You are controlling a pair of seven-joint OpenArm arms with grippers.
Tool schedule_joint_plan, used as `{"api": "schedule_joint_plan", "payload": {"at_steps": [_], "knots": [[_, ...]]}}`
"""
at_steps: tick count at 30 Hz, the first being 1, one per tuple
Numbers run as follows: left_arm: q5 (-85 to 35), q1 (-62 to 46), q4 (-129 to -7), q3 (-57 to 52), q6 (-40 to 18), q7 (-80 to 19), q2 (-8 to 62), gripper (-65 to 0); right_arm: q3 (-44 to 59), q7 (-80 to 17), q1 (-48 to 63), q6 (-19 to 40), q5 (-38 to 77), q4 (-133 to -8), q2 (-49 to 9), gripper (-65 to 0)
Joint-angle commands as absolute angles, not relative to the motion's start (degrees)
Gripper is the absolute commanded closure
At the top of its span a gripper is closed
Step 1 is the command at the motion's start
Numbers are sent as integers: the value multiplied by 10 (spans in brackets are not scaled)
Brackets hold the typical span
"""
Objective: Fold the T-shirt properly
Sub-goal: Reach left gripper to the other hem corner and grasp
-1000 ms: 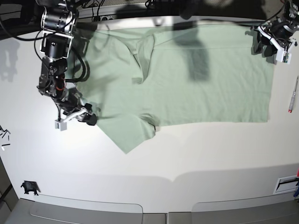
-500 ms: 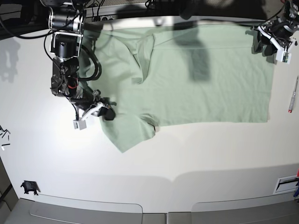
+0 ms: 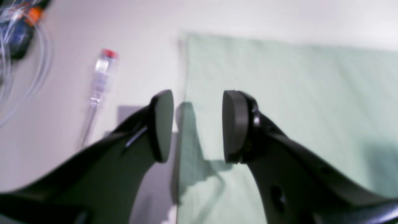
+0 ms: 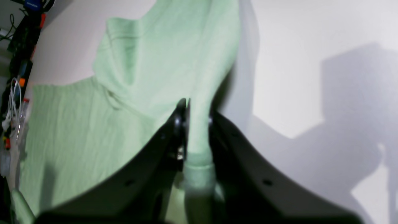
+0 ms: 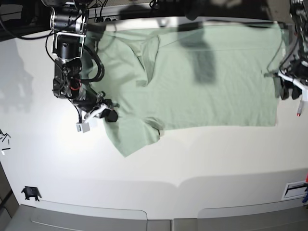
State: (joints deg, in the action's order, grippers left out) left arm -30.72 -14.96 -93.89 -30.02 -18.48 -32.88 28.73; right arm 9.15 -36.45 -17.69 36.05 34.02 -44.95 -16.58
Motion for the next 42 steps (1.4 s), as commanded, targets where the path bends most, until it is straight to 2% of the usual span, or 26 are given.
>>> {"api": "schedule_joint_plan", "payload": {"at_steps": [1, 4, 5, 10, 14, 19, 25, 27, 29, 30, 32, 33, 39, 42], "knots": [[-316, -121, -917, -303, -186, -316, 297, -258, 91, -375, -185, 356, 332, -453, -168, 0], [-316, -45, -798, -303, -208, -316, 297, -339, 91, -372, -185, 356, 332, -453, -168, 0], [-316, -21, -756, -303, -216, -316, 297, -349, 91, -371, -185, 356, 332, -453, -168, 0], [-350, 91, -558, -303, -264, -310, 300, -348, 91, -368, -185, 356, 332, -453, -168, 0], [-349, 165, -443, -293, -269, -285, 306, -348, 91, -368, -185, 356, 332, -453, -168, 0], [-330, 226, -366, -249, -269, -282, 306, -348, 91, -368, -185, 356, 332, -453, -168, 0], [-330, 235, -360, -169, -268, -281, 304, -343, 91, -368, -185, 356, 332, -453, -168, 0], [-330, 235, -360, -159, -268, -275, 303, -317, 91, -368, -185, 356, 332, -453, -168, 0], [-330, 235, -360, -159, -268, -273, 304, -257, 91, -369, -185, 356, 331, -453, -168, 0], [-330, 235, -360, -159, -268, -271, 305, -200, 91, -369, -185, 356, 331, -453, -168, 0], [-330, 237, -360, -159, -268, -267, 306, -19, 91, -369, -184, 356, 332, -453, -168, 0], [-330, 237, -360, -159, -268, -264, 305, 0, 91, -369, -184, 356, 332, -454, -168, 0], [-331, 238, -363, -160, -271, -252, 309, 0, 91, -378, -184, 356, 332, -498, -168, 0], [-333, 238, -379, -161, -301, -268, 315, 0, 91, -420, -183, 356, 332, -557, -168, 0]]}}
